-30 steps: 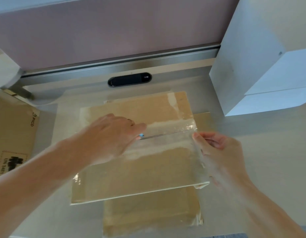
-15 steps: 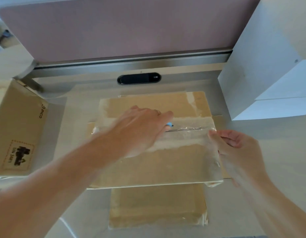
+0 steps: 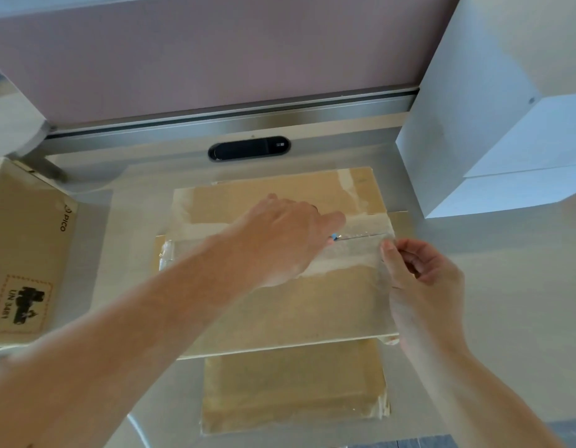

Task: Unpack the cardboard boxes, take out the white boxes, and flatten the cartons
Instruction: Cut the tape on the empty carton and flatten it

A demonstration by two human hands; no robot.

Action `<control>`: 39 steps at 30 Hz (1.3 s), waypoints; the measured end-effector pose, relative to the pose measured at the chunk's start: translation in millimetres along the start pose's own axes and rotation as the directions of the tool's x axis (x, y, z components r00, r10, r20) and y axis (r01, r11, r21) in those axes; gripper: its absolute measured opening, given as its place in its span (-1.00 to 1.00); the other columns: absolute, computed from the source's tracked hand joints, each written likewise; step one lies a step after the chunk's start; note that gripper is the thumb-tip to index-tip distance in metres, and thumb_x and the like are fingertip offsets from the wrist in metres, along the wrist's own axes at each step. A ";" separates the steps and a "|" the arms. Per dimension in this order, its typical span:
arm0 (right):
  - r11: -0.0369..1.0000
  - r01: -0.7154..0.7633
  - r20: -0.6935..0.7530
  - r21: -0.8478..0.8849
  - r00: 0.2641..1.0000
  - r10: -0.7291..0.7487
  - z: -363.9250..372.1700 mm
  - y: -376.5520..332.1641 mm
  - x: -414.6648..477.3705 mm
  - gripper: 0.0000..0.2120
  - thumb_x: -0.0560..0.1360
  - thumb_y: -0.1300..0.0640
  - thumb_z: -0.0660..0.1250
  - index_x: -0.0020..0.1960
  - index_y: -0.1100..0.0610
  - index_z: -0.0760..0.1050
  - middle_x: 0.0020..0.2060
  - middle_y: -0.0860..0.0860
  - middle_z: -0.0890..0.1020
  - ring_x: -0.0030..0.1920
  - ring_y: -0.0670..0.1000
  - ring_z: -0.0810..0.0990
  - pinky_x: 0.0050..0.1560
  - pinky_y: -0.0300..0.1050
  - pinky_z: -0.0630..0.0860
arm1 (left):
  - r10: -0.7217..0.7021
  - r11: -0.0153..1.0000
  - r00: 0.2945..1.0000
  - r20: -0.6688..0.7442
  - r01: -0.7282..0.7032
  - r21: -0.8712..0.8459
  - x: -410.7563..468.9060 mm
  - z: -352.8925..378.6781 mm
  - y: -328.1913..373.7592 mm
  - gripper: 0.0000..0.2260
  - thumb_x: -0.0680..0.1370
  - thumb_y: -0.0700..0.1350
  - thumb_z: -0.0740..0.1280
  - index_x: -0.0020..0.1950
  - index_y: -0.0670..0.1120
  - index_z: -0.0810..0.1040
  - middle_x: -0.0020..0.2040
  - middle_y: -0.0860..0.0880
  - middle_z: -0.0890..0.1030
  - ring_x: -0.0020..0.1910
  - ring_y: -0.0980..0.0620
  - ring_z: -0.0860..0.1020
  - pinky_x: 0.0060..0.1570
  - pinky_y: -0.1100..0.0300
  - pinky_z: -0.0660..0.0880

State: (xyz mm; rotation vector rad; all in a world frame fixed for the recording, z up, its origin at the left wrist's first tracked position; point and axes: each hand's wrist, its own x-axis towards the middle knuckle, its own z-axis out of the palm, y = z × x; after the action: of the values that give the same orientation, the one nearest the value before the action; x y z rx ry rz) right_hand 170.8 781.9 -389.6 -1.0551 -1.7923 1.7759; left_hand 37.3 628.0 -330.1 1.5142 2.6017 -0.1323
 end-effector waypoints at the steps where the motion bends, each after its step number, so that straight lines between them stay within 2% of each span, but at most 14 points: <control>1: 1.000 -0.006 -0.002 0.005 1.000 0.006 -0.7 0.6 -0.2 -0.87 0.57 0.04 0.48 -0.16 -0.01 0.66 -0.27 -0.06 0.69 -0.27 -0.07 0.58 -0.15 -0.11 0.49 | 0.007 1.000 1.000 0.017 -0.007 0.012 0.4 -0.4 -1.6 -0.89 0.75 -0.02 0.10 0.25 0.06 0.34 -0.26 0.05 0.36 -0.24 -0.10 0.46 -0.13 0.03 0.35; 5: 1.000 -0.015 0.009 0.006 1.000 0.015 -0.5 -1.3 -1.0 -0.88 0.57 0.05 0.48 -0.14 0.02 0.67 -0.25 -0.03 0.70 -0.24 -0.05 0.60 -0.10 -0.09 0.51 | 0.003 1.000 0.998 0.070 -0.004 0.021 -10.0 -1.8 -12.7 -0.89 0.75 -0.02 0.10 0.25 0.08 0.35 -0.25 0.05 0.40 -0.24 -0.08 0.45 -0.15 0.03 0.39; 9: 1.000 -0.020 0.014 -0.018 1.000 0.020 -0.8 -4.5 -0.1 -0.90 0.58 0.08 0.47 -0.11 0.04 0.67 -0.23 -0.02 0.72 -0.23 -0.08 0.61 -0.09 -0.13 0.53 | 0.005 1.000 0.991 0.132 -0.006 0.012 -39.5 -0.2 -33.2 -0.88 0.75 0.04 0.05 0.23 0.11 0.33 -0.12 0.05 0.52 -0.10 -0.08 0.57 0.04 -0.02 0.53; 11: 1.000 -0.020 0.019 -0.019 1.000 0.020 -1.5 -5.9 0.2 -0.92 0.58 0.09 0.46 -0.08 0.05 0.67 -0.21 -0.02 0.73 -0.21 -0.09 0.62 -0.08 -0.16 0.54 | 0.004 1.000 0.989 0.145 -0.006 0.010 -58.1 0.6 -46.9 -0.86 0.74 0.08 0.01 0.22 0.12 0.31 -0.15 0.10 0.48 -0.11 -0.03 0.53 0.08 0.03 0.51; 13: 1.000 -0.010 0.029 -0.025 1.000 0.011 0.0 -7.1 -0.6 -0.93 0.58 0.08 0.46 -0.07 0.04 0.67 -0.20 -0.02 0.74 -0.20 -0.10 0.63 -0.09 -0.20 0.55 | -0.001 1.000 0.990 0.138 -0.003 0.028 -73.8 2.2 -58.0 -0.83 0.72 0.12 -0.05 0.21 0.15 0.27 -0.20 0.12 0.37 -0.15 0.02 0.42 0.03 0.11 0.44; 15: 0.999 -0.009 0.042 -0.040 0.999 0.011 2.9 -6.8 -1.9 -0.93 0.58 0.07 0.46 -0.06 0.04 0.67 -0.18 -0.02 0.74 -0.18 -0.09 0.64 -0.09 -0.20 0.55 | 0.002 1.000 0.993 0.115 -0.005 0.030 -84.1 4.3 -65.5 -0.81 0.71 0.14 -0.08 0.20 0.17 0.26 -0.19 0.13 0.35 -0.15 0.03 0.38 -0.01 0.14 0.40; 19: 0.999 -0.021 0.031 -0.043 0.999 0.023 5.9 -2.6 -1.6 -0.92 0.58 0.05 0.46 -0.05 0.03 0.68 -0.17 -0.01 0.74 -0.17 -0.03 0.65 -0.03 -0.07 0.57 | -0.004 1.000 0.995 0.101 0.002 0.017 -103.1 13.7 -81.0 -0.75 0.69 0.14 -0.09 0.18 0.16 0.34 -0.22 0.16 0.38 -0.18 0.01 0.49 -0.07 0.08 0.50; 23: 0.999 -0.021 0.044 -0.047 0.999 0.023 5.0 1.9 0.3 -0.91 0.57 -0.01 0.47 -0.04 0.00 0.68 -0.17 -0.04 0.75 -0.17 -0.04 0.66 -0.02 -0.06 0.57 | -0.090 0.996 0.988 0.125 0.089 0.018 -129.3 35.5 -105.8 -0.70 0.71 0.20 -0.14 0.23 0.24 0.35 -0.14 0.18 0.45 -0.16 0.03 0.52 -0.09 0.01 0.57; 26: 0.999 -0.011 0.055 -0.044 0.998 0.014 4.0 3.2 0.2 -0.86 0.51 -0.12 0.45 -0.03 -0.08 0.68 -0.17 -0.05 0.75 -0.19 -0.04 0.65 -0.02 -0.04 0.56 | -0.104 0.994 0.989 0.105 0.098 0.054 -140.6 48.2 -122.1 -0.77 0.72 0.21 -0.10 0.22 0.27 0.31 -0.18 0.22 0.35 -0.21 0.15 0.39 -0.14 0.19 0.45; 28: 0.999 0.006 0.058 -0.051 0.998 -0.003 3.2 3.7 0.3 -0.81 0.47 -0.18 0.43 -0.03 -0.11 0.68 -0.18 -0.06 0.75 -0.21 -0.06 0.63 -0.04 -0.06 0.55 | -0.129 0.991 0.986 0.107 0.123 0.062 -147.5 52.0 -128.3 -0.81 0.72 0.21 -0.07 0.21 0.27 0.29 -0.18 0.24 0.32 -0.21 0.16 0.36 -0.17 0.24 0.38; 31: 0.998 0.019 0.066 -0.055 0.998 -0.016 2.5 4.6 0.6 -0.77 0.45 -0.22 0.43 -0.02 -0.10 0.68 -0.18 -0.07 0.75 -0.21 -0.08 0.63 -0.04 -0.09 0.53 | -0.156 0.988 0.981 0.119 0.153 0.032 -158.5 51.5 -131.8 -0.74 0.72 0.22 -0.10 0.22 0.29 0.34 -0.12 0.25 0.40 -0.17 0.19 0.40 -0.14 0.27 0.33; 33: 0.999 0.021 0.067 -0.045 0.998 -0.018 3.0 5.4 1.2 -0.77 0.45 -0.21 0.43 -0.03 -0.09 0.68 -0.18 -0.06 0.74 -0.20 -0.09 0.63 -0.03 -0.10 0.52 | -0.159 0.987 0.980 0.121 0.156 0.035 -164.3 50.6 -131.9 -0.73 0.73 0.22 -0.08 0.22 0.27 0.39 -0.07 0.23 0.47 -0.13 0.18 0.45 -0.13 0.28 0.33; 39: 1.000 0.005 0.070 -0.021 0.998 -0.003 4.1 6.8 0.9 -0.69 0.39 -0.26 0.43 -0.02 -0.08 0.68 -0.16 -0.02 0.75 -0.17 -0.02 0.64 0.02 0.01 0.55 | -0.197 0.978 0.975 0.100 0.202 -0.046 -169.8 37.7 -130.5 -0.84 0.73 0.18 -0.03 0.17 0.25 0.32 -0.20 0.25 0.36 -0.24 0.16 0.41 -0.20 0.24 0.41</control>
State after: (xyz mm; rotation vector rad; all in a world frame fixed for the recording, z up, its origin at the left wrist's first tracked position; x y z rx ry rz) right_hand 168.8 779.2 -396.8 -1.0085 -1.8567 1.8163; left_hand 9.3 412.6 -339.7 1.1954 2.6519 -0.1449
